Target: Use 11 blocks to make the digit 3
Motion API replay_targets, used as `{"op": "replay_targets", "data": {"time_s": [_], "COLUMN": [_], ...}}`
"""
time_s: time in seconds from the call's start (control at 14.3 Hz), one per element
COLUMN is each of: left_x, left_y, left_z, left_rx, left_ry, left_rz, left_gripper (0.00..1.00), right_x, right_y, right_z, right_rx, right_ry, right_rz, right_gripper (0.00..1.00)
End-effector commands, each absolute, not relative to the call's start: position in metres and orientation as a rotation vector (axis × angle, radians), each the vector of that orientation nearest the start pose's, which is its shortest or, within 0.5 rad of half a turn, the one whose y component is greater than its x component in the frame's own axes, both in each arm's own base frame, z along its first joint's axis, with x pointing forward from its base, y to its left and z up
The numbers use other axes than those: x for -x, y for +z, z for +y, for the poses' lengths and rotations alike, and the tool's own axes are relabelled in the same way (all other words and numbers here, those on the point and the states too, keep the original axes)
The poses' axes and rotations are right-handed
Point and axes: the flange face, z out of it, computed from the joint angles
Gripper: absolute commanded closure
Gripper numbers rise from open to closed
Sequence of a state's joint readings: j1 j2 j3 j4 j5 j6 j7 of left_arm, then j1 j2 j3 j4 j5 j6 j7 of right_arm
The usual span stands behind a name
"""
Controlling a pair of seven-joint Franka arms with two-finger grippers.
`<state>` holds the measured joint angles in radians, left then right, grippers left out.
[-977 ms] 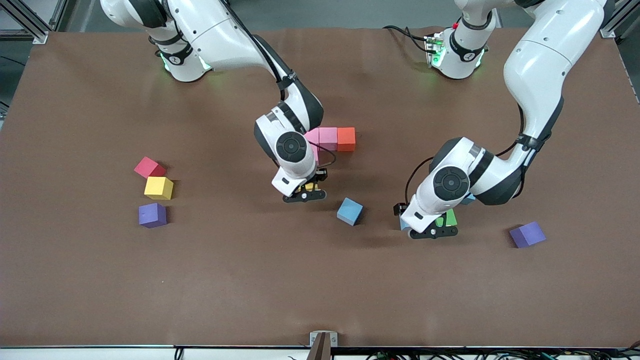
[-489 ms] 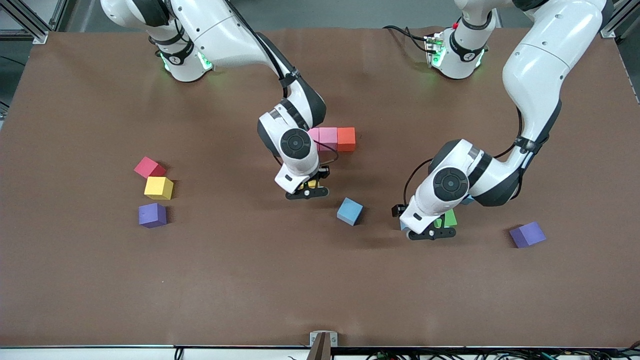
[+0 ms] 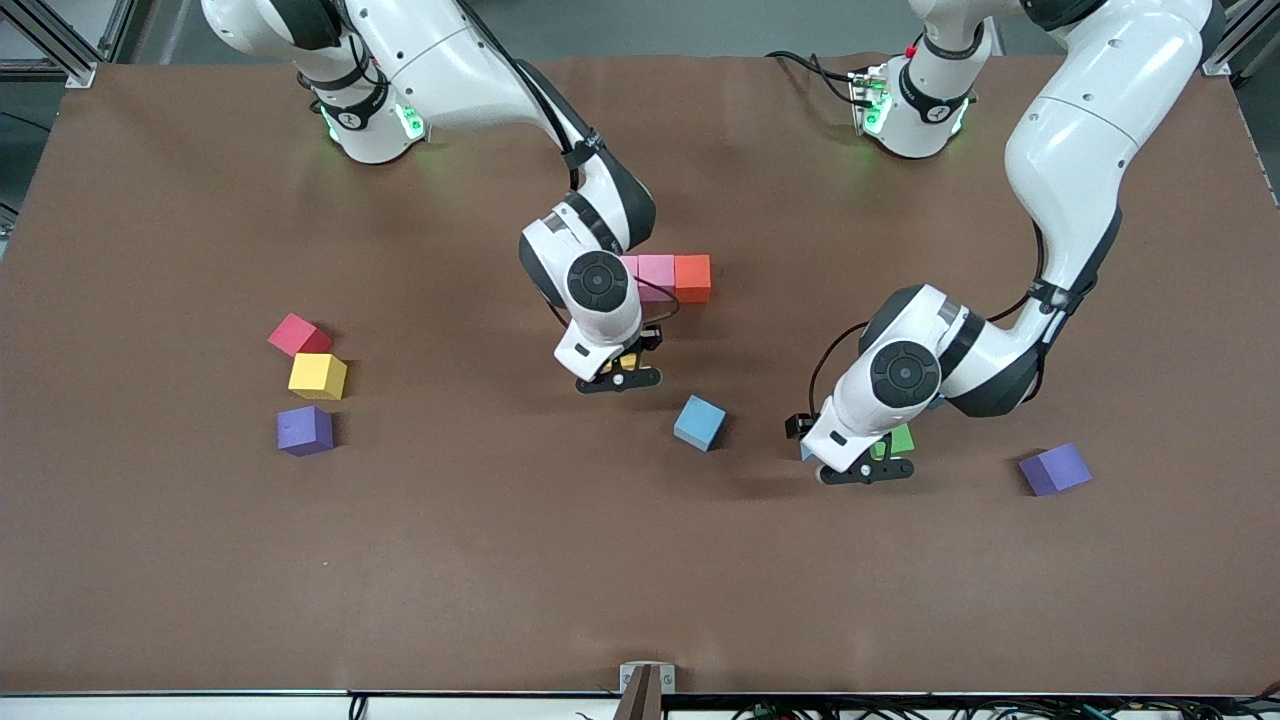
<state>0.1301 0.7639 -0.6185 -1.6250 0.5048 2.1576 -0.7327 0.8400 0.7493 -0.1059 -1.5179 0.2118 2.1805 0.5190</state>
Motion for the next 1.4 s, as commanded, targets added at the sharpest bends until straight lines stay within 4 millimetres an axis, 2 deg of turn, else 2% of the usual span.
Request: {"op": "replay_targets", "data": {"time_s": [0.0,0.14,0.35,0.77,0.84,0.91,0.98,1.05,1.19,1.33], "left_x": [-0.634,-0.633,-0.639,-0.639,-0.639,-0.639,-0.639,-0.639,-0.642,-0.643], "left_y": [0.225,0.220,0.211,0.200,0.198,0.195,0.195,0.197,0.206,0.232], "left_z": [-0.253,-0.254,-0.243,-0.246,-0.246,-0.247,-0.247,-0.247,-0.242,-0.244], "left_rx": [3.120,3.126,3.113,3.131,3.138,3.140,3.139,3.139,3.132,3.121], "left_ry": [0.053,0.054,0.014,0.005,0.001,0.005,0.004,-0.001,-0.007,-0.030], "left_rz": [-0.067,-0.066,-0.061,-0.055,-0.055,-0.055,-0.053,-0.061,-0.107,-0.194], "left_gripper": [0.02,0.05,0.05,0.08,0.11,0.16,0.26,0.38,0.58,0.69], "right_x": [-0.477,-0.477,-0.476,-0.474,-0.475,-0.475,-0.476,-0.477,-0.481,-0.488], "right_y": [0.177,0.177,0.177,0.177,0.178,0.181,0.183,0.185,0.197,0.214], "right_z": [0.482,0.482,0.482,0.482,0.482,0.483,0.483,0.483,0.484,0.488], "right_rx": [3.138,3.138,3.145,3.151,3.151,3.151,3.154,3.152,3.147,3.140], "right_ry": [0.290,0.292,0.304,0.318,0.318,0.321,0.329,0.331,0.334,0.359], "right_rz": [-0.178,-0.181,-0.190,-0.197,-0.193,-0.185,-0.183,-0.178,-0.175,-0.170], "right_gripper": [0.66,0.65,0.65,0.63,0.52,0.33,0.16,0.03,0.00,0.00]}}
